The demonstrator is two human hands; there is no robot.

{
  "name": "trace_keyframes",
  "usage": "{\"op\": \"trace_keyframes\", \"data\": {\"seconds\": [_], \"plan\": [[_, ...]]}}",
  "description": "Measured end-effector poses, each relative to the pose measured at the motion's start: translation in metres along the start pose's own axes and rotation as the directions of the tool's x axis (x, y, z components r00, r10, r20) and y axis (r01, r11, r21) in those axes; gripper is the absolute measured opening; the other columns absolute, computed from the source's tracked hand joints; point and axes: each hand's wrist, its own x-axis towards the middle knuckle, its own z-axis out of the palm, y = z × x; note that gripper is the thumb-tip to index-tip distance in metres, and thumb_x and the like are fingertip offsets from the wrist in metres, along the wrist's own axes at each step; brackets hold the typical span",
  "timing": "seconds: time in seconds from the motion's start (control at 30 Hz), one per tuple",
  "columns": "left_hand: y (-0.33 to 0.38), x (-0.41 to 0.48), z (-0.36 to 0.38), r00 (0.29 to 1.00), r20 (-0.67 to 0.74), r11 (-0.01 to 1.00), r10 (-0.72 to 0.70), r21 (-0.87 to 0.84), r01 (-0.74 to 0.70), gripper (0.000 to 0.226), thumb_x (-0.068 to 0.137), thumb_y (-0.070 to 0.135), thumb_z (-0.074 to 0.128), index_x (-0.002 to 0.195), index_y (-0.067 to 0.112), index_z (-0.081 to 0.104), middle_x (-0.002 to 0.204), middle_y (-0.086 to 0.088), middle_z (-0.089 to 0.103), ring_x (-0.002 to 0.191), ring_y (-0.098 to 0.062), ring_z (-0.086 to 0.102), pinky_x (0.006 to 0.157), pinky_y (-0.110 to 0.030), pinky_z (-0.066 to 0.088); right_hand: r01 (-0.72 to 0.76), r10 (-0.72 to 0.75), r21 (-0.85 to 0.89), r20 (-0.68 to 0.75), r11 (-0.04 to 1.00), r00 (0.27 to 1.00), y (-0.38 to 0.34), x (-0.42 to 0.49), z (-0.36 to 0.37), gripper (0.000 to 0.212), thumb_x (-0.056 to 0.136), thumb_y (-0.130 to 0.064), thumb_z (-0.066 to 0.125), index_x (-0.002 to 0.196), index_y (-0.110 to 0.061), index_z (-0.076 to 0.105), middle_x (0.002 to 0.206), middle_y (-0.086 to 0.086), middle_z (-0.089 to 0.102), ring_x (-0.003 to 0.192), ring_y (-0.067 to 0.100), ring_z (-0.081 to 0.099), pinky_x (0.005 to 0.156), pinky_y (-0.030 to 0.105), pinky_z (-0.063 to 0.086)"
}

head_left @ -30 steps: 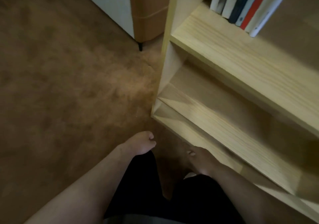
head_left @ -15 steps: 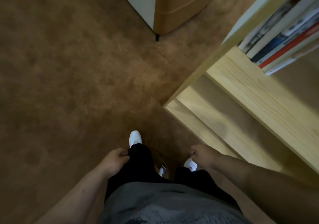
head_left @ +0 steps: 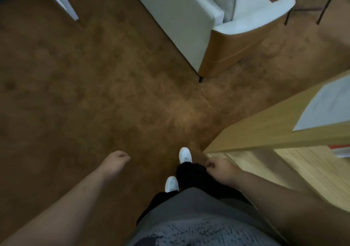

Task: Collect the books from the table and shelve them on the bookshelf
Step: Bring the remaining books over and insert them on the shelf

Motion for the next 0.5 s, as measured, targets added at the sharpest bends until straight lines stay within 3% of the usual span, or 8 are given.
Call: {"op": "trace_keyframes", "data": {"seconds": [0.1,0.27,0.4,0.5], "plan": [[0.025,0.011,-0.011,1.0,-0.01,1.0,0.013,0.0,-0.013,0.026,0.099,0.022,0.058,0.121,0.01,0.064,0.12,-0.004,0.061,0.107,-0.018,0.054,0.09,-0.029,0.041,0.018,-0.017,0.045,-0.02,0.999,1.0,-0.025,0.04,-0.026,0.014,0.092,-0.018,0.057,0.094,-0.023,0.07,0.099,-0.002,0.068,0.101,0.019,0.065,0.083,0.027,0.045],[0.079,0.037,-0.031,0.999,0.038,0.999,-0.013,0.029,0.012,0.028,0.098,0.027,0.057,0.123,0.016,0.063,0.123,-0.002,0.062,0.11,-0.016,0.056,0.09,-0.026,0.043,0.014,-0.011,0.113,-0.025,0.993,1.0,-0.05,0.095,-0.077,0.021,0.095,-0.02,0.056,0.108,-0.013,0.071,0.102,0.002,0.065,0.104,0.021,0.064,0.094,0.035,0.052],[0.122,0.063,-0.055,0.996,0.073,0.992,-0.049,0.12,0.04,0.027,0.101,0.026,0.054,0.124,0.013,0.06,0.118,-0.001,0.057,0.108,-0.015,0.052,0.089,-0.024,0.04,-0.044,0.049,0.175,-0.027,0.984,0.998,-0.048,0.126,-0.122,0.009,0.094,-0.019,0.06,0.097,-0.018,0.069,0.102,0.002,0.065,0.103,0.02,0.063,0.091,0.03,0.05],[0.151,0.09,-0.079,0.998,0.06,0.983,-0.036,0.18,0.024,0.026,0.1,0.023,0.055,0.121,0.009,0.061,0.117,-0.004,0.059,0.106,-0.018,0.054,0.087,-0.026,0.041,-0.087,0.102,0.243,-0.054,0.966,0.993,-0.037,0.137,-0.16,0.022,0.1,-0.016,0.055,0.115,-0.008,0.068,0.109,0.006,0.062,0.103,0.019,0.058,0.087,0.025,0.045]]}}
